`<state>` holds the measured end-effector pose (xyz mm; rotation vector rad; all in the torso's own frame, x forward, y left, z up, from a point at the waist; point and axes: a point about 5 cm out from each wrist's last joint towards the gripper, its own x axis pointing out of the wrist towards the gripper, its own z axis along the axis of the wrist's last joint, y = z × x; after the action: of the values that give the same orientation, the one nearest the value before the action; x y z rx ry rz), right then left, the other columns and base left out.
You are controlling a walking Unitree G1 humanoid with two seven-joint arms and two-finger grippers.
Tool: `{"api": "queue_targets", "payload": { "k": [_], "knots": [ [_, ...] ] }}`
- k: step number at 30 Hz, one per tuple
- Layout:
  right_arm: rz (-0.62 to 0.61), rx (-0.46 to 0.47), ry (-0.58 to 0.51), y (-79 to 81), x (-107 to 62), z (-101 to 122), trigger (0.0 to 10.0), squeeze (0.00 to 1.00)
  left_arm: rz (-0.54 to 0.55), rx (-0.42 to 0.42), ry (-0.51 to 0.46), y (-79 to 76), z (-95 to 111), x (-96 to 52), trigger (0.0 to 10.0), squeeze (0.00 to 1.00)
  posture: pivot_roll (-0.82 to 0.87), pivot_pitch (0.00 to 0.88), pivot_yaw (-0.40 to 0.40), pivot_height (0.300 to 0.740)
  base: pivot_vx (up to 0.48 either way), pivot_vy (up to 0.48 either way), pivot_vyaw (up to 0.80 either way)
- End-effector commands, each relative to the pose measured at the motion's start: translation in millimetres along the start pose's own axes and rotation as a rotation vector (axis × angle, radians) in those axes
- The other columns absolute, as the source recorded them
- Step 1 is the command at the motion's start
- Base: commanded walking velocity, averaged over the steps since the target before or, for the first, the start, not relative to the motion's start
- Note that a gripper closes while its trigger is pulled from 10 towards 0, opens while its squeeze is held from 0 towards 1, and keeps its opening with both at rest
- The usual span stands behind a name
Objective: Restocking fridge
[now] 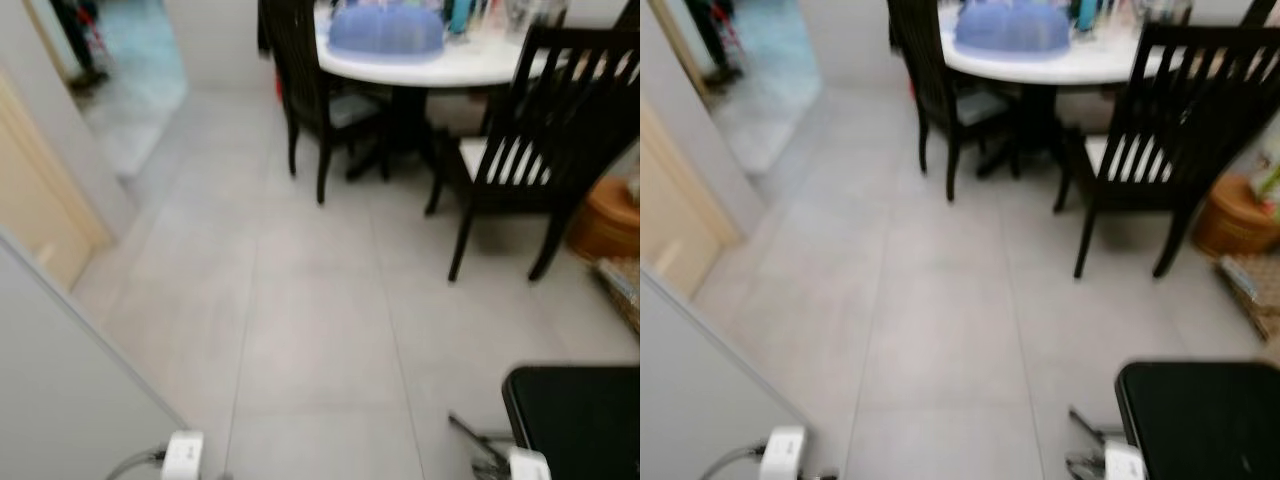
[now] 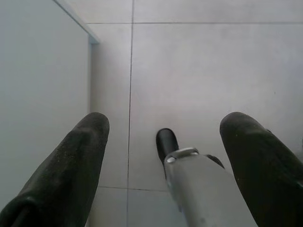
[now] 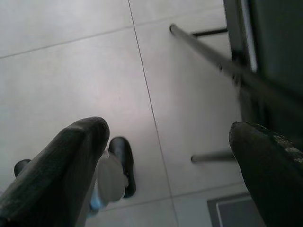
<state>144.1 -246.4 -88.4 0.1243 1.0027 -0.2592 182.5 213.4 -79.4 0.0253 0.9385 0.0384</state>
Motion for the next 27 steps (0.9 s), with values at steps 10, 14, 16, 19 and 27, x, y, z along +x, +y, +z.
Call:
{"api": "queue_targets", "payload": {
  "k": [10, 14, 16, 19, 27],
  "knots": [
    [0.18, -0.065, -0.027, 54.7, 9.0, 38.0, 10.0, 0.0, 0.009, -0.199, 0.103, -7.7, -22.7, -2.4, 10.0, 0.0, -0.02, 0.0, -0.058, 0.74, 0.0, 0.0, 0.0],
    [0.186, -0.074, -0.023, 55.5, 9.0, 38.1, 10.0, 0.0, 0.009, -0.199, 0.108, -7.1, -23.4, -2.6, 10.0, 0.0, -0.02, 0.0, -0.057, 0.74, 0.0, 0.0, 0.0],
    [0.186, -0.083, -0.019, 55.4, 9.0, 38.0, 10.0, 0.0, 0.007, -0.2, 0.108, -7.2, -23.5, -2.6, 10.0, 0.0, -0.02, 0.0, -0.057, 0.74, 0.0, 0.0, 0.0],
    [0.186, -0.083, -0.019, 55.4, 9.0, 38.0, 10.0, 0.0, 0.007, -0.2, 0.108, -7.2, -23.5, -2.6, 10.0, 0.0, -0.02, 0.0, -0.057, 0.74, 0.0, 0.0, 0.0],
    [0.186, -0.083, -0.019, 55.4, 9.0, 38.0, 10.0, 0.0, 0.007, -0.2, 0.108, -7.2, -23.5, -2.6, 10.0, 0.0, -0.02, 0.0, -0.057, 0.74, 0.0, 0.0, 0.0]
  ]
}}
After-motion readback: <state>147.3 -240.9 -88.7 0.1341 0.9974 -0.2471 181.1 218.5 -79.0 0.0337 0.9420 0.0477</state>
